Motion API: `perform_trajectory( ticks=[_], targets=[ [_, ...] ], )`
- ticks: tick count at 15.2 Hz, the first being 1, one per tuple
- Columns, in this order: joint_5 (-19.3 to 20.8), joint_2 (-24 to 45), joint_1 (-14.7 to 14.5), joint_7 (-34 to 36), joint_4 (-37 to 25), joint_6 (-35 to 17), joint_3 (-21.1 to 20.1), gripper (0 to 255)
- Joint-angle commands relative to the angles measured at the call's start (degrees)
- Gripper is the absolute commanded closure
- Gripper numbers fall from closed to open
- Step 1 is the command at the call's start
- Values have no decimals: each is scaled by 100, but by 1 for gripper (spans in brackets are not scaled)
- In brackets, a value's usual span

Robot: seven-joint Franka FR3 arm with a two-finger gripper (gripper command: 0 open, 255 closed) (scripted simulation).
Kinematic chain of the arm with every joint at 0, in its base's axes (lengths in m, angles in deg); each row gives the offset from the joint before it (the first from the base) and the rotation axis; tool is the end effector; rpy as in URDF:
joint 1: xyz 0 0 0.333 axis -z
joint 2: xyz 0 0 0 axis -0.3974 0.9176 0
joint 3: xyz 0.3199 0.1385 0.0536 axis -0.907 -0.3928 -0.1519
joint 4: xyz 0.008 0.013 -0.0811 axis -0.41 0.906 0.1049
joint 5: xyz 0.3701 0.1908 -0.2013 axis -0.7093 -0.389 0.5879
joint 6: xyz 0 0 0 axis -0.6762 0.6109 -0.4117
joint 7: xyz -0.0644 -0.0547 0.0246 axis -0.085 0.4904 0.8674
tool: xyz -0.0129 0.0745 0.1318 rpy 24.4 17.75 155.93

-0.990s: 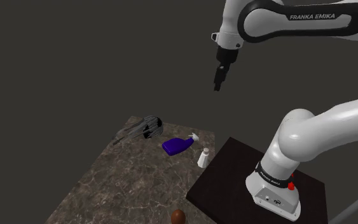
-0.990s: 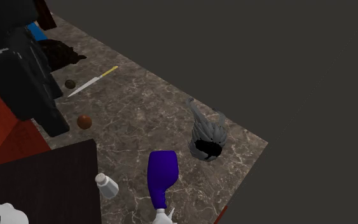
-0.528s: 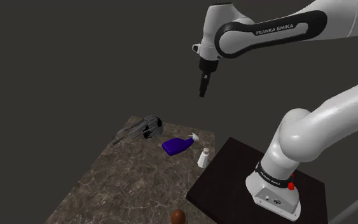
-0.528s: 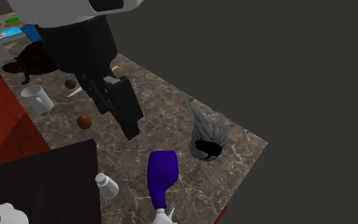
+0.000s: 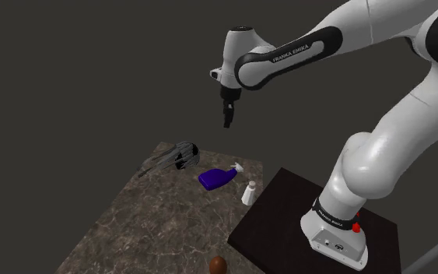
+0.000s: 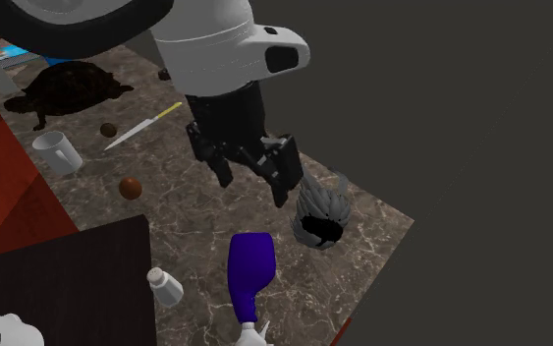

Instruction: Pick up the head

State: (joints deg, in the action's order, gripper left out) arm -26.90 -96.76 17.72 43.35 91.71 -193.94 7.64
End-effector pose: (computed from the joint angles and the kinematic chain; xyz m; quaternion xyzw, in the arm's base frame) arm 0.5184 0.0240 0.3869 0.9389 0.3325 0.0263 0.0846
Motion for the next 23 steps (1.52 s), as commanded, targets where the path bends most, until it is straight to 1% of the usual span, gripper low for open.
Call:
perform_trajectory(
  ticks=[1,6,11,16,22,23],
  targets=[
    [20,422,-70,-266,-162,-309,3,0],
    [51,1453,-202,-902,-662,-941,-44,0],
    [103,2451,-300,-1498,-1263,-1423,-173,0],
    [220,3411,-391,-2038,-1946,-1769,-345,0],
    [442,4520,-536,-2634,-2852,-2030,-559,0],
    [459,4576,-543,-2616,-2853,-2083,-547,0]
  ],
)
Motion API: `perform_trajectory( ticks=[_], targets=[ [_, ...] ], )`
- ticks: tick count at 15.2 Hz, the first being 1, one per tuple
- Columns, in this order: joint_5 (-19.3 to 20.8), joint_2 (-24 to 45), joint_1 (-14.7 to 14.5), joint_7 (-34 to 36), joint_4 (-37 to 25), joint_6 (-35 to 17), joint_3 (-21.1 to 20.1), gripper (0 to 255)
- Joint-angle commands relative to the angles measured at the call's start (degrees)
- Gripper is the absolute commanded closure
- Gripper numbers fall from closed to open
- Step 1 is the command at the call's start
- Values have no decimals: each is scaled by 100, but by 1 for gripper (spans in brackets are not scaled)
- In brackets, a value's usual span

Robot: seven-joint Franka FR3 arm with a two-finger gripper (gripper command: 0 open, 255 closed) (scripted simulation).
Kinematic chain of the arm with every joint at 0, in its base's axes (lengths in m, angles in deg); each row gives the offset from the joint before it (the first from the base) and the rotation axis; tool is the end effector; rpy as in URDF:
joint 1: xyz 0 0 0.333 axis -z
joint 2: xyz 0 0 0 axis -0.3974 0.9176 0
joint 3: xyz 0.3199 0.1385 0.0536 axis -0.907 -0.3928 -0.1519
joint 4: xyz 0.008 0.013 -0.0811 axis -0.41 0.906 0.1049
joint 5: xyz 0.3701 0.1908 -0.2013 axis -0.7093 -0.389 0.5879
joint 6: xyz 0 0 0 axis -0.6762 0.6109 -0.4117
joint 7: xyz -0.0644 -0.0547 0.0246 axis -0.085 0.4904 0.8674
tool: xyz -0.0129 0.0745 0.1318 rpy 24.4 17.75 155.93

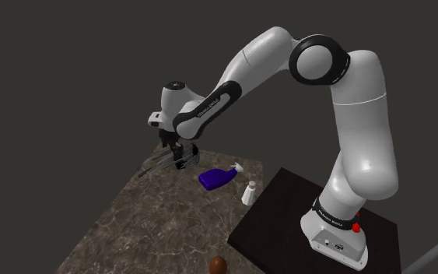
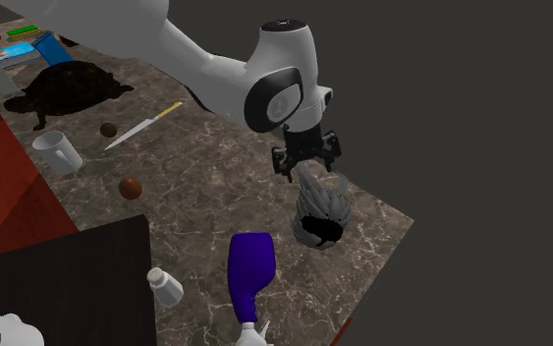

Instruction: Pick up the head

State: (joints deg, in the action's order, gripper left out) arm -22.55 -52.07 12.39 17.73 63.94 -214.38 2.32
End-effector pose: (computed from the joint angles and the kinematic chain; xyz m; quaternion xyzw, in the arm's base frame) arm 0.6962 0.1800 0.1804 0.7580 0.6444 0.0486 0.0883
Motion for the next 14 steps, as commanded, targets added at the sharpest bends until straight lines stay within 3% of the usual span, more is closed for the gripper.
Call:
perform_trajectory(
  ticks=[1,9,10,14],
  targets=[
    [42,162,-17,-37,-79,-92,-3,0],
    [130,487,-65,61,-114,-379,70,0],
    [132,482,-68,66,-104,-384,71,255],
    [132,484,-70,68,-107,-383,71,255]
  ],
)
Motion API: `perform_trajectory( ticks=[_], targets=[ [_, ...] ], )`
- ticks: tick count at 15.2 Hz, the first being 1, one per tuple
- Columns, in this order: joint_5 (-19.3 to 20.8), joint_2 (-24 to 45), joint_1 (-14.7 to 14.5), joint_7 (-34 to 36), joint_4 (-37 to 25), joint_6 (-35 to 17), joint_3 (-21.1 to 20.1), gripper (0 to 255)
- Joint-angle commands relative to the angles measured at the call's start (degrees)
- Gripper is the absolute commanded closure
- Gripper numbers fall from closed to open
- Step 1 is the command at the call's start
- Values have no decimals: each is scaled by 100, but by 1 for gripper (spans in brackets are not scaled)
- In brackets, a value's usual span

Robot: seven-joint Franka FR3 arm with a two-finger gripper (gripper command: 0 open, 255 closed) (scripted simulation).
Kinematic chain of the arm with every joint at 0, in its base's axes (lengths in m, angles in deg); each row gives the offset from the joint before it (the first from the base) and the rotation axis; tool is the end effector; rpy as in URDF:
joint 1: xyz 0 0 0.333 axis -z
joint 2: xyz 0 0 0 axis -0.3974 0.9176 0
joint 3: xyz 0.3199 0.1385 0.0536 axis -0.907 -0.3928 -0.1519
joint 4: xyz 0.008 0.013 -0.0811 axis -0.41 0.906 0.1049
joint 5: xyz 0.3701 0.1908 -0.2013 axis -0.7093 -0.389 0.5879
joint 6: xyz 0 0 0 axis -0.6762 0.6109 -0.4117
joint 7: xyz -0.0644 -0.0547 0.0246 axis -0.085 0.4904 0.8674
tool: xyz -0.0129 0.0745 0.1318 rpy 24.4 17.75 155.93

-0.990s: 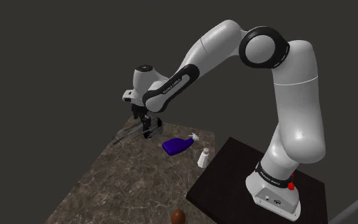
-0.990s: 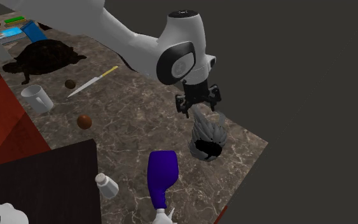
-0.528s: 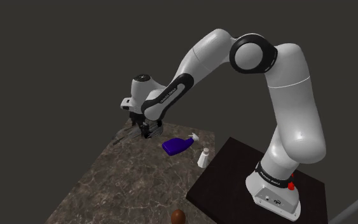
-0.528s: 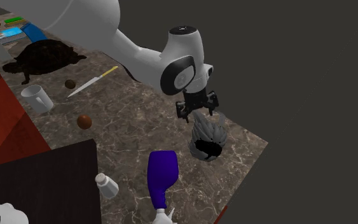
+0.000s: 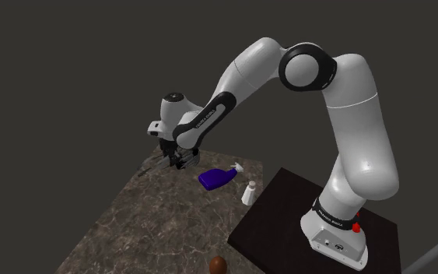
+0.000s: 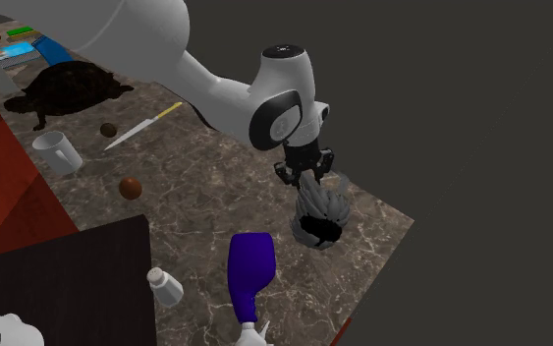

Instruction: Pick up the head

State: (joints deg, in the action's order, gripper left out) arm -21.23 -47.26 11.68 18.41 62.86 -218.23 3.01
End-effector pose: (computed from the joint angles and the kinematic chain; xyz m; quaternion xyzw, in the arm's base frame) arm 0.6975 0.1843 0.1358 0.7523 0.6509 0.0499 0.0884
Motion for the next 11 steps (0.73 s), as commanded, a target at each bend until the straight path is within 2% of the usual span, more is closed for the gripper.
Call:
perform_trajectory(
  ticks=[1,5,11],
  targets=[
    [0,3,1,1,2,1,1,255],
    [-3,6,6,-6,-6,5,0,255],
    [-96,-342,58,-111,30,315,-79,255]
  ],
)
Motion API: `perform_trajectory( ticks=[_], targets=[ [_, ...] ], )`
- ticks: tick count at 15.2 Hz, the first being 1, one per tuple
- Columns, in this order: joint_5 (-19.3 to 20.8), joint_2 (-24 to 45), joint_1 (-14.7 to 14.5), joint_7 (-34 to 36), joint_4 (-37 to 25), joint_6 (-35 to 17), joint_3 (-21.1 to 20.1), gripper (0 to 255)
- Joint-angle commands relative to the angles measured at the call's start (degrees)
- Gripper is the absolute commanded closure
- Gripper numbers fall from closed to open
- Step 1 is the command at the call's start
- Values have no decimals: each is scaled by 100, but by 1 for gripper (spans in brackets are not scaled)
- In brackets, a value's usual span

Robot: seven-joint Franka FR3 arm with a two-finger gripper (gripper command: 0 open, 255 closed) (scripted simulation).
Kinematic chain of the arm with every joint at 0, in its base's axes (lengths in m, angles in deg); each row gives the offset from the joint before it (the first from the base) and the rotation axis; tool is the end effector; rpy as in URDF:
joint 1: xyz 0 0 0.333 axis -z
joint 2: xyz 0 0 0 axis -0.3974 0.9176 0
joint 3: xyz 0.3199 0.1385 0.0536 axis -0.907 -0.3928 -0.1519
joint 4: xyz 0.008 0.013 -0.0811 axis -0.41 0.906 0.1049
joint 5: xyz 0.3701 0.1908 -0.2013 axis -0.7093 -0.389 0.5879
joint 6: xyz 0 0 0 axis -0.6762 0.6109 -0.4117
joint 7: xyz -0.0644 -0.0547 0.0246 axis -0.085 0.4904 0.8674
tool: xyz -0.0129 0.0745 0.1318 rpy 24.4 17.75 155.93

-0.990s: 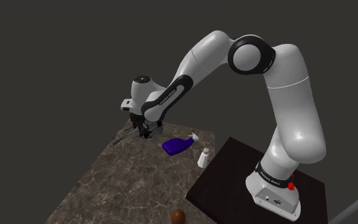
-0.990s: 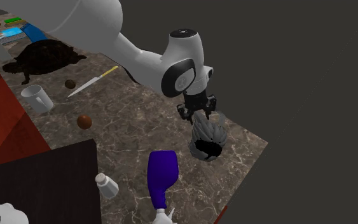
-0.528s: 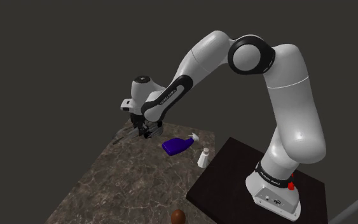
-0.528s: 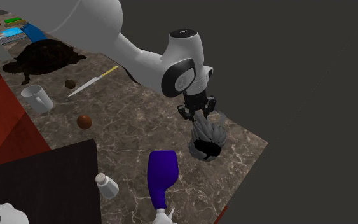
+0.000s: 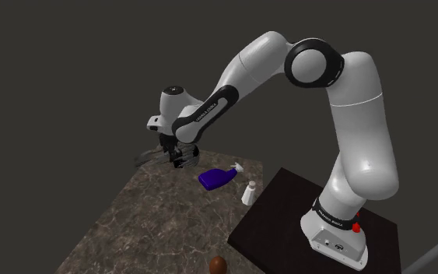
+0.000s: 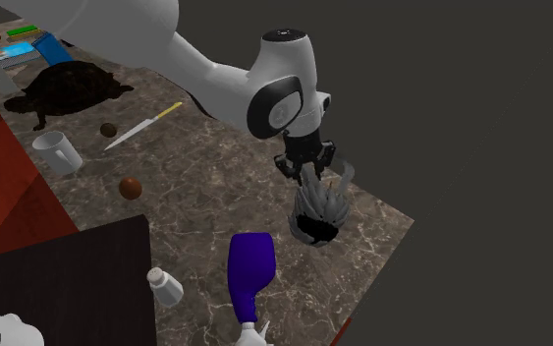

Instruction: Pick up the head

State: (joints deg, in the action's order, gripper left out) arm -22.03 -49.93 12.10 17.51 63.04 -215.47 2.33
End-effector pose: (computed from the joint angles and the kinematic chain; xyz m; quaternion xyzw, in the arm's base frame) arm 0.6982 0.1850 0.1630 0.7523 0.6513 0.0477 0.0874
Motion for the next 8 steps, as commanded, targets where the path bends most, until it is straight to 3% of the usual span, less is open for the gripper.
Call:
perform_trajectory(
  ticks=[1,8],
  targets=[
    [-33,-131,24,-39,14,93,-24,255],
    [-150,-500,73,-163,-10,481,-103,255]
  ],
)
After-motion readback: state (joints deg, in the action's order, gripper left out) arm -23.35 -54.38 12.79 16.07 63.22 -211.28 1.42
